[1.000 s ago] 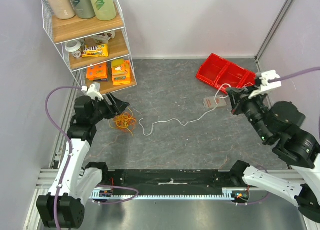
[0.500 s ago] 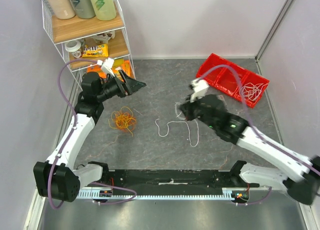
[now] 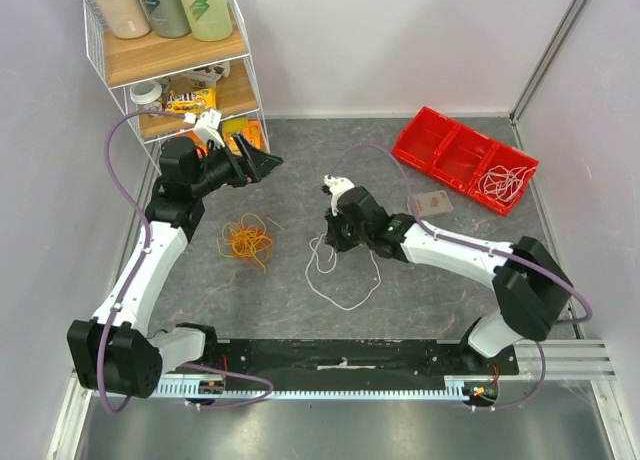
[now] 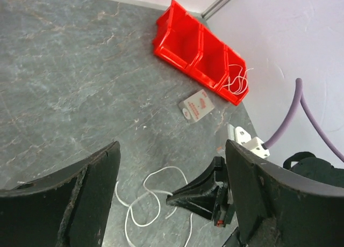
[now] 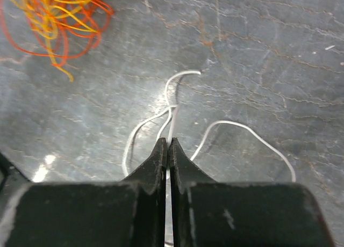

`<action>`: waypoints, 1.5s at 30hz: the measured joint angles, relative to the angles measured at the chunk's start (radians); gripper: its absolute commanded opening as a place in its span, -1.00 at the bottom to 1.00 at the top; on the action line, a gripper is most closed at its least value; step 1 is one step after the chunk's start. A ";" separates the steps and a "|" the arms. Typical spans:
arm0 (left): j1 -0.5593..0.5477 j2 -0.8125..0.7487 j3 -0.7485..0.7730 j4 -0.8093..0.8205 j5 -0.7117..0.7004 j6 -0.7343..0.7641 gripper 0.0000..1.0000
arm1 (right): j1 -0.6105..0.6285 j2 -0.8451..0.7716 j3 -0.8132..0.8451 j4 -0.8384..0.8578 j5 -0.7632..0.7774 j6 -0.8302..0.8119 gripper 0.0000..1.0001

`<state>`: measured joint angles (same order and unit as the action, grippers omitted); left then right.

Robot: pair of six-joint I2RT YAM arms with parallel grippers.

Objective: Untangle the cables

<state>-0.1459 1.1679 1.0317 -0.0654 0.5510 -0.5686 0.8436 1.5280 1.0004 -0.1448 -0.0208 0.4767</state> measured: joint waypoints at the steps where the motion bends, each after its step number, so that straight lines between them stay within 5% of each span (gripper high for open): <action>1: 0.003 0.000 -0.006 -0.005 0.000 0.003 0.68 | 0.000 0.021 0.008 -0.011 0.014 -0.008 -0.88; 9: 0.006 0.000 -0.026 -0.008 0.000 0.021 0.68 | 0.000 0.089 0.037 -0.082 0.107 -0.030 -0.81; 16: 0.007 0.000 -0.034 -0.006 0.010 0.021 0.67 | 0.000 0.085 -0.025 -0.087 0.132 -0.007 -0.18; 28: 0.013 0.001 -0.046 0.013 0.032 0.020 0.67 | 0.000 0.085 -0.061 -0.022 0.086 0.042 0.20; 35: 0.016 0.006 -0.053 0.018 0.044 0.018 0.67 | 0.000 0.085 -0.062 0.012 0.090 0.075 0.26; 45: 0.021 0.026 -0.057 0.047 0.077 0.003 0.66 | 0.005 0.146 -0.062 0.017 0.118 0.103 0.01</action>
<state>-0.1253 1.1938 0.9745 -0.0189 0.6277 -0.5652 0.8482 1.6741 0.9382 -0.1280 0.0975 0.5800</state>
